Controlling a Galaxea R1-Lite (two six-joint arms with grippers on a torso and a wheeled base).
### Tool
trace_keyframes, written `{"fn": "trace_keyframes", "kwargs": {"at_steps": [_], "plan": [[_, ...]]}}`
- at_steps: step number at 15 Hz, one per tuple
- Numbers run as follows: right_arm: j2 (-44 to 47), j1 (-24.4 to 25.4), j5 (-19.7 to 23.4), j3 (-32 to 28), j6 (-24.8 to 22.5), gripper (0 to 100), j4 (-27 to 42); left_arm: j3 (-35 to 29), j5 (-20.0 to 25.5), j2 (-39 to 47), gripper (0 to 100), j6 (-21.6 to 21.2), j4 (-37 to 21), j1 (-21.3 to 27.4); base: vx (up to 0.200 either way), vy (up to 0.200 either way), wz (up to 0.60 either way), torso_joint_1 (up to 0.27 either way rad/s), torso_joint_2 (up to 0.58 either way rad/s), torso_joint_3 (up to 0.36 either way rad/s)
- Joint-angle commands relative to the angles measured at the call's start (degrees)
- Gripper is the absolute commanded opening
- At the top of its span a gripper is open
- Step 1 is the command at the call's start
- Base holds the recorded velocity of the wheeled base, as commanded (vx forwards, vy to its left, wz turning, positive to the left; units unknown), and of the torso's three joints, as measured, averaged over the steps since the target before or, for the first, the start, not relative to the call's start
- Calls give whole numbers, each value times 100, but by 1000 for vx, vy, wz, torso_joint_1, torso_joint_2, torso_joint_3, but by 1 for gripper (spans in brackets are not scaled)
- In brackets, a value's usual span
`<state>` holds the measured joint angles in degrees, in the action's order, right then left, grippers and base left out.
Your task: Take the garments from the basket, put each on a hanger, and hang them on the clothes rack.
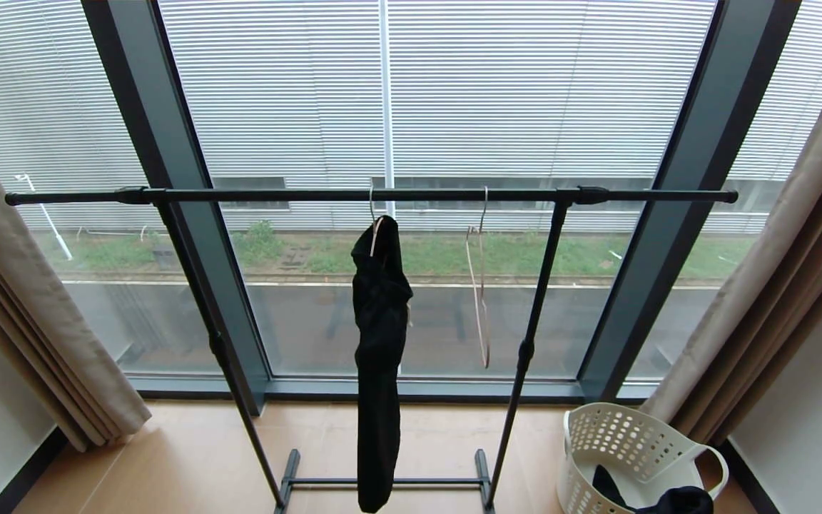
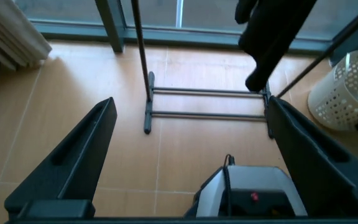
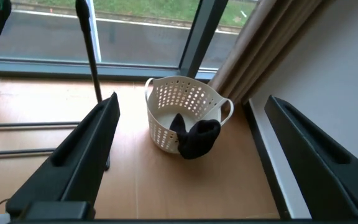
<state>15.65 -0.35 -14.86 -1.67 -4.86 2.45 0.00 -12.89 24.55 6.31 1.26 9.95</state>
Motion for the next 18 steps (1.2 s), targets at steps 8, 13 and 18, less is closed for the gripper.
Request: {"fn": "trace_keyframes", "kwargs": {"at_steps": [8,13,18], "plan": [[-941,-984,932,-62,-59,100,159,0,14,-2455,100,-394,-99,-968,0,0,0,0,0,0],[-880,-826,1679,-132,-50,100,370,0,93,-2455,100,-333,-108,-968,0,0,0,0,0,0],[-511,510,1732,-114,-32,100,353,0,524,-2455,100,-447,-108,-968,0,0,0,0,0,0]]}}
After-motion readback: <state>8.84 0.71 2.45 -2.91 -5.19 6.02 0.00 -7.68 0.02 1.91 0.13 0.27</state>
